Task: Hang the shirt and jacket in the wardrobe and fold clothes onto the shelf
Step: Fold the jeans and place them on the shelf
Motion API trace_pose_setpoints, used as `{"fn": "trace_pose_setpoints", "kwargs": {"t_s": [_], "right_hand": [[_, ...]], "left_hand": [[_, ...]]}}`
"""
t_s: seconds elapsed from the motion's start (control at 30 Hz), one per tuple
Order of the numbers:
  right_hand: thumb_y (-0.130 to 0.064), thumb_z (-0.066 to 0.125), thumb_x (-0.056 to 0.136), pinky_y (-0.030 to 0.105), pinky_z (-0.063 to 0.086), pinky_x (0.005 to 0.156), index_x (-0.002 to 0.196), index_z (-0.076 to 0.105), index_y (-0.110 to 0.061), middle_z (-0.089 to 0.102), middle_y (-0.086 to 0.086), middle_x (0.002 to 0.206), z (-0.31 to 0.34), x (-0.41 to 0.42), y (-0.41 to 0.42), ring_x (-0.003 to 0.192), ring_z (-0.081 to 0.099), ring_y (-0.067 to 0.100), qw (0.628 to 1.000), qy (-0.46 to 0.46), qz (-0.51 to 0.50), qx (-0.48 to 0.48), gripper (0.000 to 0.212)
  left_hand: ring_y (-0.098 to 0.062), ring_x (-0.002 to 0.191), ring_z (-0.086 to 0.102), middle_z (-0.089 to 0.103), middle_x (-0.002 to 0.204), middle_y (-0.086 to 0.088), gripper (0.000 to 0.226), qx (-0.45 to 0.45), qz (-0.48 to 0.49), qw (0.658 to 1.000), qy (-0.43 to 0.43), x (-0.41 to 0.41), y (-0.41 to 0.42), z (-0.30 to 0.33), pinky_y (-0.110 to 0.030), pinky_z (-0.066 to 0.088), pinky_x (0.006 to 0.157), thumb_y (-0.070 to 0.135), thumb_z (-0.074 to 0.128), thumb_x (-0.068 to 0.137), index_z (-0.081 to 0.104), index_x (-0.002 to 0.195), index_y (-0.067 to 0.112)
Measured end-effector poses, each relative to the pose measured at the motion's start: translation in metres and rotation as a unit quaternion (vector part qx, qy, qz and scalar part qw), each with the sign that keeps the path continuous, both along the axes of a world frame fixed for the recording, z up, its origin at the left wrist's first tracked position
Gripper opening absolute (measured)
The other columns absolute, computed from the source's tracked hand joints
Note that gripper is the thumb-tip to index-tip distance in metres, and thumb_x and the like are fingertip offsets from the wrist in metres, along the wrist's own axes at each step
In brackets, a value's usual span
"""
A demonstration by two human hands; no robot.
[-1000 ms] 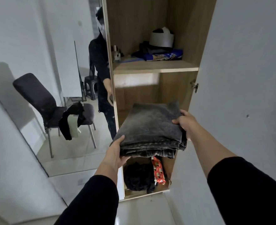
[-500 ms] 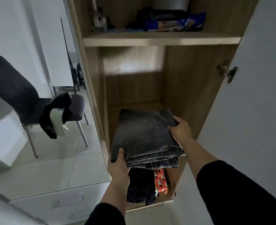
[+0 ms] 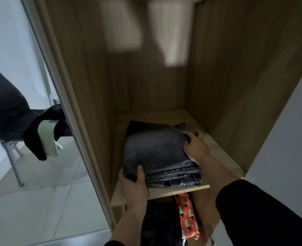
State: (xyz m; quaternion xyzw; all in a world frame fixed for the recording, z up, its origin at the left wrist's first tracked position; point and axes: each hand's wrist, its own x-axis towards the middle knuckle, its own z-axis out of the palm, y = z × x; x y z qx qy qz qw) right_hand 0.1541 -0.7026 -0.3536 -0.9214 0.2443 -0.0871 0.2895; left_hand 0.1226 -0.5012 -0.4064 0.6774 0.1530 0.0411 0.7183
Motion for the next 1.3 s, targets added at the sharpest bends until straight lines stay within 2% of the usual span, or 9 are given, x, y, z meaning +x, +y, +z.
{"fn": "trace_pose_setpoints", "kwargs": {"t_s": [0.1, 0.17, 0.27, 0.37, 0.5, 0.63, 0.7, 0.8, 1.3], "right_hand": [[-0.032, 0.028, 0.102, 0.042, 0.031, 0.11, 0.149, 0.021, -0.041, -0.001, 0.008, 0.161, 0.0, -0.008, 0.012, 0.136, 0.03, 0.037, 0.99, 0.099, 0.002, -0.098, 0.048], [-0.038, 0.022, 0.103, 0.049, 0.012, 0.117, 0.151, 0.014, -0.038, -0.007, 0.007, 0.162, 0.006, -0.019, 0.029, 0.147, 0.004, 0.034, 0.982, 0.133, 0.034, -0.132, 0.049], [-0.043, 0.011, 0.102, 0.052, -0.003, 0.118, 0.154, 0.006, -0.03, -0.01, 0.005, 0.162, 0.002, -0.048, 0.057, 0.148, -0.012, 0.027, 0.974, 0.119, 0.096, -0.167, 0.054], [-0.046, -0.01, 0.092, 0.053, -0.005, 0.117, 0.154, 0.013, -0.024, 0.002, 0.007, 0.162, -0.021, -0.086, 0.082, 0.149, -0.004, 0.028, 0.968, 0.101, 0.122, -0.195, 0.069], [-0.04, -0.005, 0.1, 0.061, 0.029, 0.106, 0.137, 0.053, -0.016, 0.046, 0.013, 0.145, -0.045, -0.1, 0.092, 0.134, 0.043, 0.036, 0.969, 0.133, 0.1, -0.182, 0.073], [-0.048, -0.042, 0.074, 0.057, -0.001, 0.115, 0.154, 0.005, -0.02, -0.003, 0.007, 0.162, -0.038, -0.082, 0.085, 0.149, -0.005, 0.031, 0.96, 0.146, 0.135, -0.197, 0.097], [-0.044, -0.021, 0.09, 0.055, -0.009, 0.115, 0.153, -0.006, -0.021, -0.015, 0.004, 0.161, -0.036, -0.069, 0.081, 0.147, -0.017, 0.028, 0.964, 0.15, 0.132, -0.175, 0.069], [-0.036, 0.01, 0.104, 0.053, -0.009, 0.117, 0.153, -0.007, -0.022, -0.017, 0.003, 0.16, -0.04, -0.041, 0.074, 0.147, -0.019, 0.026, 0.966, 0.15, 0.122, -0.17, 0.054], [-0.033, 0.013, 0.104, 0.051, -0.011, 0.118, 0.154, 0.003, -0.025, -0.008, 0.0, 0.162, -0.064, 0.121, 0.022, 0.148, -0.013, 0.024, 0.971, 0.085, 0.126, -0.186, 0.052]], "left_hand": [[-0.028, 0.128, 0.045, 0.045, 0.141, -0.01, 0.055, 0.218, 0.013, 0.973, -0.07, -0.008, 0.006, 0.011, -0.039, 0.04, 0.105, 0.026, 0.059, 0.092, 0.039, 0.141, 0.01], [-0.024, 0.142, 0.024, 0.023, 0.156, -0.004, 0.052, 0.422, -0.053, 0.9, -0.098, -0.01, 0.01, 0.019, -0.041, 0.026, 0.113, 0.028, 0.046, 0.098, 0.031, 0.147, 0.019], [-0.012, 0.148, -0.007, -0.002, 0.161, 0.008, 0.049, 0.552, -0.23, 0.795, -0.097, -0.009, 0.014, 0.037, -0.043, 0.003, 0.118, 0.033, 0.021, 0.104, 0.015, 0.152, 0.027], [-0.01, 0.147, -0.013, -0.008, 0.161, 0.007, 0.051, 0.606, -0.32, 0.723, -0.085, -0.014, 0.021, 0.043, -0.047, -0.001, 0.12, 0.034, 0.015, 0.104, 0.002, 0.153, 0.027], [-0.013, 0.147, -0.014, -0.011, 0.161, 0.004, 0.054, 0.652, -0.317, 0.683, -0.086, -0.023, 0.027, 0.035, -0.046, -0.001, 0.119, 0.033, 0.016, 0.104, -0.007, 0.153, 0.027], [-0.015, 0.148, -0.013, -0.013, 0.161, 0.0, 0.054, 0.677, -0.311, 0.662, -0.086, -0.017, 0.022, 0.032, -0.048, -0.005, 0.119, 0.033, 0.014, 0.104, -0.012, 0.151, 0.027], [-0.015, 0.148, -0.013, -0.014, 0.16, -0.002, 0.054, 0.68, -0.311, 0.66, -0.079, -0.007, 0.016, 0.032, -0.05, -0.006, 0.118, 0.031, 0.015, 0.104, -0.011, 0.152, 0.027], [-0.015, 0.148, -0.014, -0.016, 0.16, -0.001, 0.056, 0.678, -0.319, 0.659, -0.068, 0.019, 0.007, 0.03, -0.052, -0.007, 0.117, 0.029, 0.018, 0.104, -0.011, 0.152, 0.028], [-0.017, 0.148, -0.01, -0.013, 0.161, -0.001, 0.055, 0.675, -0.281, 0.675, -0.097, 0.18, -0.039, -0.006, -0.048, -0.007, 0.119, 0.033, 0.015, 0.103, -0.007, 0.152, 0.025]]}}
